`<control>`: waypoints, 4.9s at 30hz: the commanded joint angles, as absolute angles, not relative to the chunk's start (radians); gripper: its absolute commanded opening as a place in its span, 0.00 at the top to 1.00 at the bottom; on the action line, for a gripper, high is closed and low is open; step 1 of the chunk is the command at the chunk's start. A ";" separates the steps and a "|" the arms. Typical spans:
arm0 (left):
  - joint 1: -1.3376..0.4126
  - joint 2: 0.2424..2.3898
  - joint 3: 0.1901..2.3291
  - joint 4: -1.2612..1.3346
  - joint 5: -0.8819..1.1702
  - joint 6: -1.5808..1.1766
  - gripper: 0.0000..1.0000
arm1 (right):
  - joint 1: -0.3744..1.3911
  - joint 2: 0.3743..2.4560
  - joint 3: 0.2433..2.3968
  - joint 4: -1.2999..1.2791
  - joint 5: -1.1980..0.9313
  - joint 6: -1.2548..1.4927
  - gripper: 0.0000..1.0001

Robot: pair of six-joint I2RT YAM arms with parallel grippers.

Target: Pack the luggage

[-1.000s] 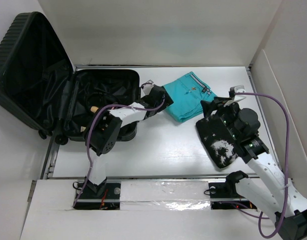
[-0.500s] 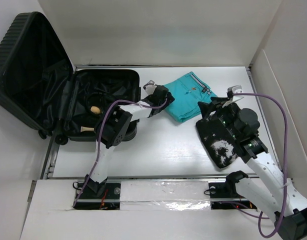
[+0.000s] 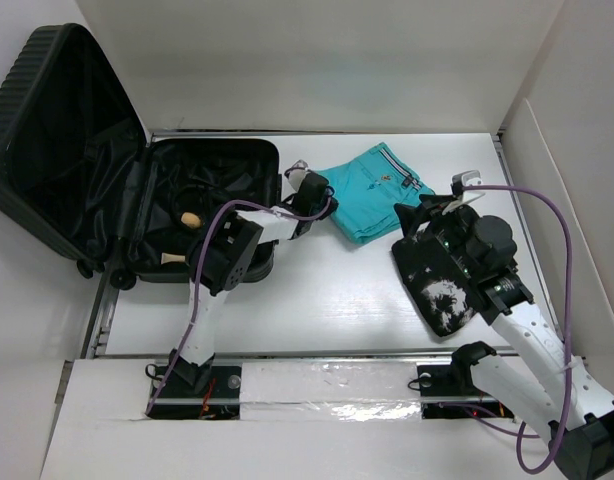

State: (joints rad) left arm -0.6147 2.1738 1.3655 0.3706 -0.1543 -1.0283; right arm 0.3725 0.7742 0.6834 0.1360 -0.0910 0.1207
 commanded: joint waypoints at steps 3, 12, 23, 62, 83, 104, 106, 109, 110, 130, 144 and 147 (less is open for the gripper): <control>-0.618 2.000 1.515 0.429 -0.108 -0.838 1.00 | 0.364 0.762 0.680 0.195 -0.095 0.118 0.29; -0.629 2.071 2.183 0.158 0.073 -0.580 1.00 | 0.364 0.749 0.667 0.210 -0.087 0.121 0.30; -0.496 1.944 2.326 0.086 0.158 -0.557 1.00 | 0.364 0.755 0.667 0.210 -0.094 0.123 0.30; 0.136 1.303 0.992 0.432 0.282 -0.807 1.00 | 0.373 0.830 0.686 0.213 -0.135 0.106 0.29; 0.207 0.945 0.526 0.137 -0.023 -0.804 0.27 | 0.393 0.874 0.707 0.196 -0.128 0.089 0.65; 0.051 0.578 0.727 -0.035 0.385 -0.465 0.24 | 0.155 1.333 0.873 0.040 0.161 0.101 0.01; 0.026 0.598 0.735 -0.049 0.432 -0.431 0.23 | 0.132 1.447 0.932 0.037 0.129 0.092 0.00; -0.050 0.598 0.755 -0.084 0.402 -0.379 0.23 | 0.132 1.560 1.024 0.019 0.126 0.087 0.00; -0.069 0.597 0.755 -0.092 0.393 -0.370 0.23 | 0.132 1.630 1.051 0.008 0.150 0.087 0.00; -0.242 0.477 0.790 -0.183 0.232 -0.318 0.23 | -0.043 2.101 1.535 -0.349 -0.103 0.146 0.00; -0.262 0.445 0.787 -0.192 0.195 -0.324 0.23 | 0.029 2.071 1.582 -0.388 -0.029 0.045 0.38; -0.262 0.443 0.787 -0.187 0.190 -0.327 0.23 | 0.078 1.996 1.589 -0.396 -0.052 0.037 0.38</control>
State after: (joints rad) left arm -0.2569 0.4549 0.7532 -0.2218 0.2012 -0.3302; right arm 0.0154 2.0903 1.5417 -0.3748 -0.0513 0.0708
